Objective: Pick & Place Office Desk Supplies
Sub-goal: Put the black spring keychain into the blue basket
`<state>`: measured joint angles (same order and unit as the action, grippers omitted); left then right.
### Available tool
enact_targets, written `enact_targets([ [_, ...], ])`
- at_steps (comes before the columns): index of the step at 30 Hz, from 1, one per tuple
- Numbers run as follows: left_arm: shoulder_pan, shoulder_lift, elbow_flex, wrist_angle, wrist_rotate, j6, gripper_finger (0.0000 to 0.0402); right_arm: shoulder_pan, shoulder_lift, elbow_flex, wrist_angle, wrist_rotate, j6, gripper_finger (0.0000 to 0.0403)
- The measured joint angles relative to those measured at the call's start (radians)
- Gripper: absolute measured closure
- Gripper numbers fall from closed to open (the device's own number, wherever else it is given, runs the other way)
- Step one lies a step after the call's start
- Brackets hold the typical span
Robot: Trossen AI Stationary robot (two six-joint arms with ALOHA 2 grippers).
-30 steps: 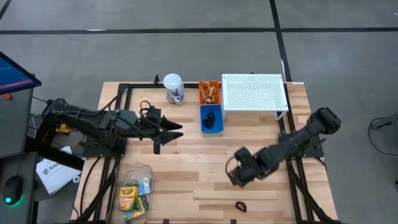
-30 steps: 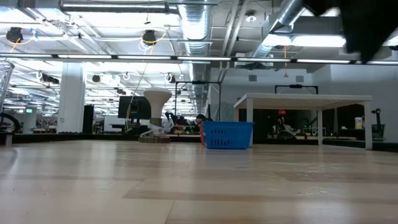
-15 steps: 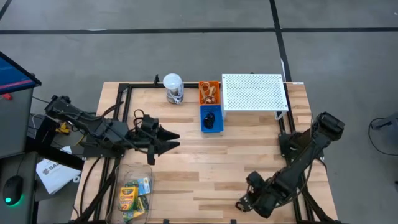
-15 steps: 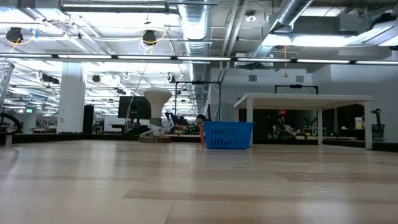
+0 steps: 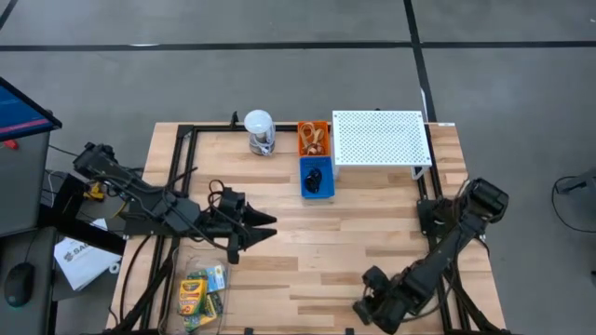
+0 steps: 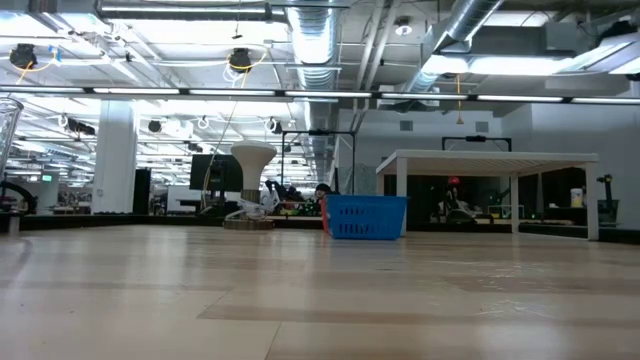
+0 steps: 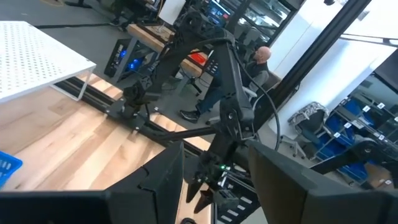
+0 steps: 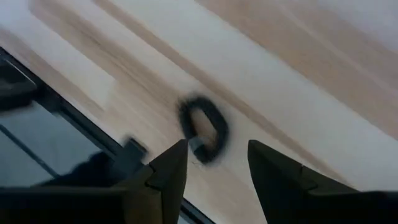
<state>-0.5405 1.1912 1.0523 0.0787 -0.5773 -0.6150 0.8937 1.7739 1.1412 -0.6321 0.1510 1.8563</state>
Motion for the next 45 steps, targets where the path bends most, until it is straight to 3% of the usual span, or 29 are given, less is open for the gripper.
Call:
enact_targets([
  [9, -0.008, 0.042, 0.000, 0.061, 0.001, -0.016, 0.0229, 0.003, 0.167, 0.102, -0.056, -0.045, -0.046, 0.0239],
  [20, -0.025, 0.044, -0.001, 0.089, 0.001, -0.021, 0.0229, -0.010, 0.244, 0.160, -0.115, -0.023, -0.027, 0.0242],
  [23, -0.025, 0.044, -0.001, 0.096, 0.001, -0.020, 0.0229, -0.025, 0.245, 0.160, -0.126, -0.027, -0.031, 0.0268],
  [27, -0.025, 0.044, -0.001, 0.096, 0.001, -0.020, 0.0229, -0.036, 0.246, 0.163, -0.138, -0.024, -0.072, 0.0342],
  [30, -0.031, 0.044, -0.001, 0.095, 0.001, -0.019, 0.0229, -0.037, 0.249, 0.182, -0.134, 0.017, -0.105, 0.0388],
  [38, -0.033, 0.044, -0.001, 0.086, 0.001, -0.015, 0.0229, -0.086, 0.241, 0.284, -0.237, 0.162, -0.173, 0.0397],
  [45, -0.032, 0.044, -0.001, 0.060, -0.011, -0.010, 0.0229, -0.197, 0.188, 0.402, -0.302, 0.310, -0.366, 0.0400],
])
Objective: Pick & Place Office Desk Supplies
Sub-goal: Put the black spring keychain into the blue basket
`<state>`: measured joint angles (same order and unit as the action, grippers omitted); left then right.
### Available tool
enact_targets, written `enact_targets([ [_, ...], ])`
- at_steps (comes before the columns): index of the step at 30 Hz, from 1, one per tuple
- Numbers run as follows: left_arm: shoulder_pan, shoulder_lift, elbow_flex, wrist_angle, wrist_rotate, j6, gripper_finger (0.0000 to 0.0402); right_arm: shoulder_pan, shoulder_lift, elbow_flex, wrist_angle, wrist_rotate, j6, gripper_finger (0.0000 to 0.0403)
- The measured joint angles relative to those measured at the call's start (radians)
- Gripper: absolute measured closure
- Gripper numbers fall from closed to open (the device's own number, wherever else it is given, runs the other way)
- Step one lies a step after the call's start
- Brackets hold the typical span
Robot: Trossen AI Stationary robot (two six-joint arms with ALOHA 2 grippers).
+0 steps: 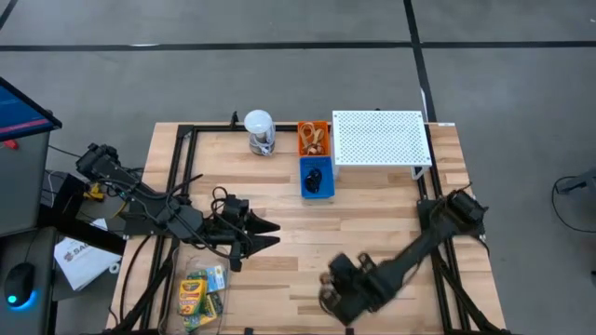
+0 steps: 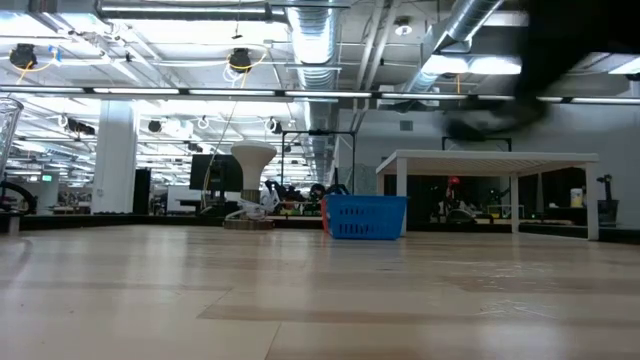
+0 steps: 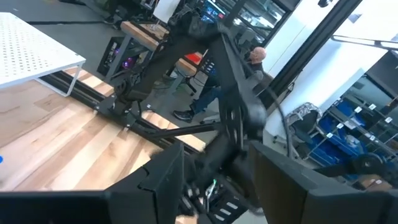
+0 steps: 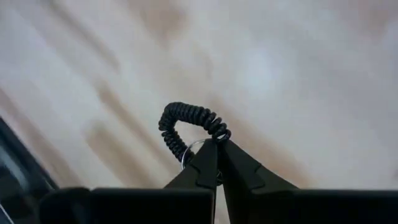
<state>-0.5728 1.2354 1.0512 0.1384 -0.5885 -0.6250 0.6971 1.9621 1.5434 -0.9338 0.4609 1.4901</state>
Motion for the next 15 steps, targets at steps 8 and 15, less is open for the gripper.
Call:
enact_targets([
  [8, 0.014, 0.000, 0.000, -0.035, -0.014, 0.018, 0.0229, -0.241, -0.135, 0.034, -0.001, 0.106, -0.330, 0.0401],
  [15, 0.062, -0.022, 0.000, -0.091, -0.015, 0.063, 0.0229, -0.517, -0.176, 0.033, 0.055, 0.042, -0.659, 0.0402],
])
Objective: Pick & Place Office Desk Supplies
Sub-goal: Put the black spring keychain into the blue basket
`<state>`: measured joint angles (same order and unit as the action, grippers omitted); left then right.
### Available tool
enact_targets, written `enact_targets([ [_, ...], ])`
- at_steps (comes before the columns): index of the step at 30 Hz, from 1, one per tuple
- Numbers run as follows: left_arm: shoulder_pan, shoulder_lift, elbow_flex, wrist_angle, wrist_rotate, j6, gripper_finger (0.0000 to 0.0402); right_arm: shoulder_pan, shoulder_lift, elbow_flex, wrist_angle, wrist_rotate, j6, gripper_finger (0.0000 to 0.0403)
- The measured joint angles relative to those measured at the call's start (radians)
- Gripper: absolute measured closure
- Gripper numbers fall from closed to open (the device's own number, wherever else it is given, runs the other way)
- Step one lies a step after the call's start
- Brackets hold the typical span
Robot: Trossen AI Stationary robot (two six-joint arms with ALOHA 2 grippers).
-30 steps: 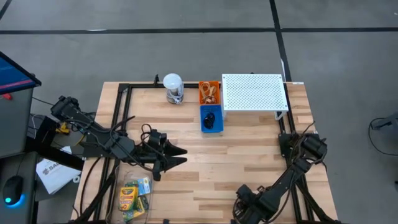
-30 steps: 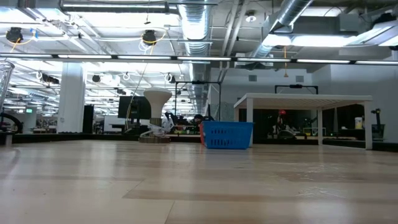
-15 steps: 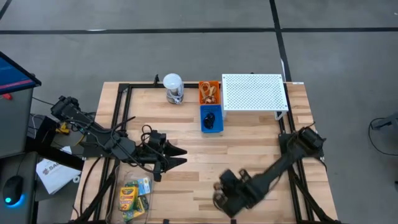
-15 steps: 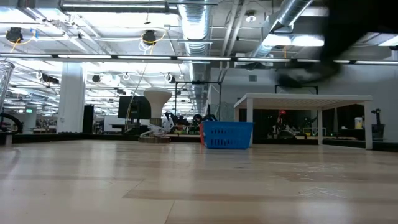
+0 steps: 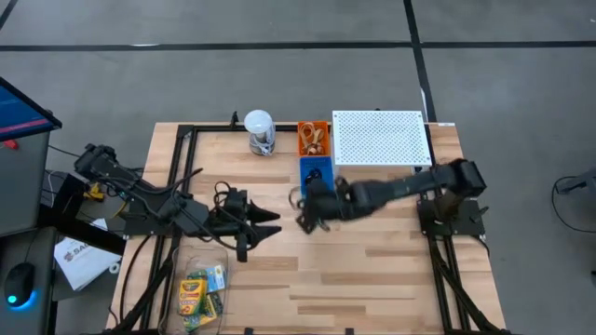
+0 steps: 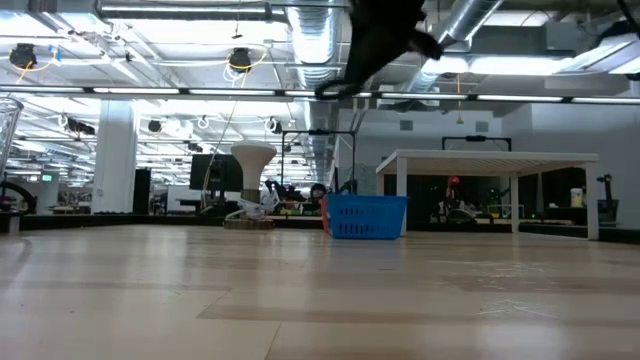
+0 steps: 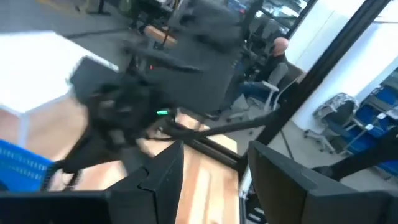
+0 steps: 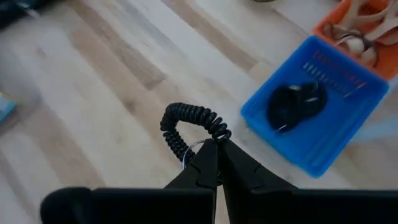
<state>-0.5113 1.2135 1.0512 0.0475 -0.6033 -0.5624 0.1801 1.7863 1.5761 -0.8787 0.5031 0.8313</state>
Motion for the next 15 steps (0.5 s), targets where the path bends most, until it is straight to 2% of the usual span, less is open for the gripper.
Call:
enact_targets([
  [7, 0.066, -0.092, 0.000, -0.077, -0.008, 0.094, 0.0229, -0.231, 0.017, 0.000, -0.007, -0.092, -0.186, 0.0402],
  [11, 0.101, -0.143, 0.000, -0.082, -0.009, 0.151, 0.0229, -0.304, 0.036, 0.000, -0.025, -0.148, -0.241, 0.0402],
  [15, 0.137, -0.181, 0.000, -0.083, -0.008, 0.186, 0.0229, -0.342, 0.054, 0.002, -0.042, -0.157, -0.275, 0.0402],
])
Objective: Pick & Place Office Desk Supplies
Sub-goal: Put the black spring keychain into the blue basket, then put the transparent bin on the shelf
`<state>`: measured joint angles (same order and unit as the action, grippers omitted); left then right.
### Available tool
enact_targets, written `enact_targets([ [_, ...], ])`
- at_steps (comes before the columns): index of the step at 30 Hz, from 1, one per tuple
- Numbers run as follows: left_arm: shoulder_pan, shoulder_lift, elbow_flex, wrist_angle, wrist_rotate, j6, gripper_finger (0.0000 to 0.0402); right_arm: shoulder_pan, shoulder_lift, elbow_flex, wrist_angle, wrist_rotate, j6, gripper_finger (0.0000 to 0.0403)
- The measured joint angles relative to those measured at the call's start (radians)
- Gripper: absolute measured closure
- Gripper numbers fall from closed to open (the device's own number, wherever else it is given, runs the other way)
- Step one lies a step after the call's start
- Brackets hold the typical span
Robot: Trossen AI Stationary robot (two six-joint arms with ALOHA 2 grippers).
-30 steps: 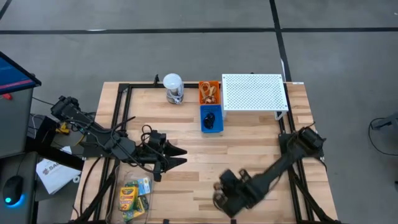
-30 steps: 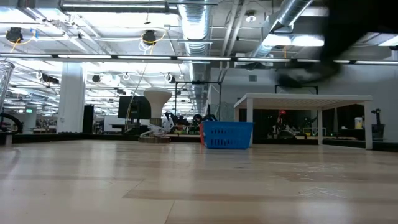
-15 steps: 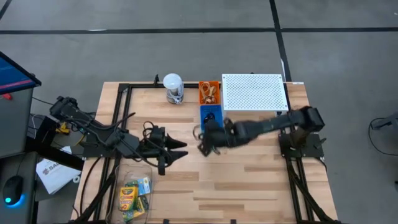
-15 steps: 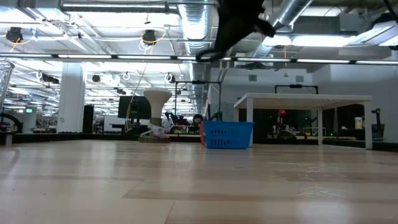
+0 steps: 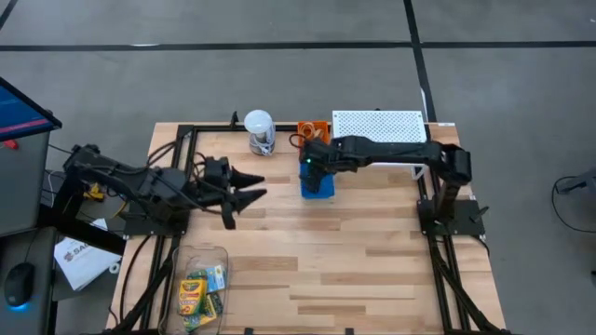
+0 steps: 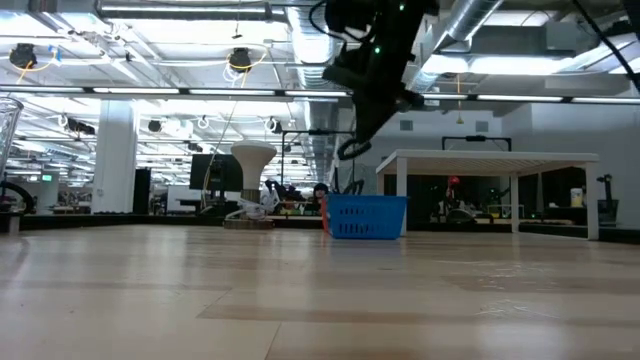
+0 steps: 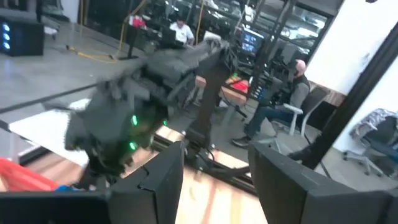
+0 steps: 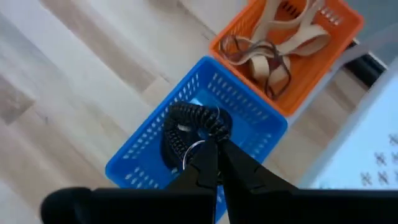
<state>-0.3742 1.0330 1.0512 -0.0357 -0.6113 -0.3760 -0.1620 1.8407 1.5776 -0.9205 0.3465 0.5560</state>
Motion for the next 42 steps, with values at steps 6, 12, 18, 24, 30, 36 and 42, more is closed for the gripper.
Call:
enact_targets([
  [6, 0.048, -0.014, 0.000, 0.000, 0.000, 0.025, 0.0229, -0.023, 0.038, -0.002, -0.044, -0.010, -0.084, 0.0403],
  [12, 0.067, -0.003, 0.000, -0.001, 0.001, 0.005, 0.0229, -0.025, 0.065, 0.002, -0.030, -0.006, -0.140, 0.0403],
  [18, 0.068, 0.016, 0.001, 0.009, -0.021, -0.021, 0.0229, -0.024, 0.065, 0.000, -0.043, 0.020, -0.175, 0.0389],
  [24, 0.068, 0.017, 0.000, 0.007, -0.022, -0.023, 0.0229, -0.025, 0.066, 0.000, -0.052, 0.020, -0.210, 0.0329],
  [30, 0.068, 0.017, 0.000, 0.006, -0.037, -0.021, 0.0229, -0.025, 0.060, 0.000, -0.043, 0.018, -0.218, 0.0270],
  [36, 0.068, 0.003, 0.000, -0.021, -0.044, 0.036, 0.0229, -0.019, 0.018, 0.017, -0.019, 0.010, -0.221, 0.0241],
  [42, 0.117, -0.129, -0.001, -0.238, -0.045, 0.051, 0.0229, 0.007, -0.096, 0.019, 0.054, -0.056, -0.209, 0.0243],
])
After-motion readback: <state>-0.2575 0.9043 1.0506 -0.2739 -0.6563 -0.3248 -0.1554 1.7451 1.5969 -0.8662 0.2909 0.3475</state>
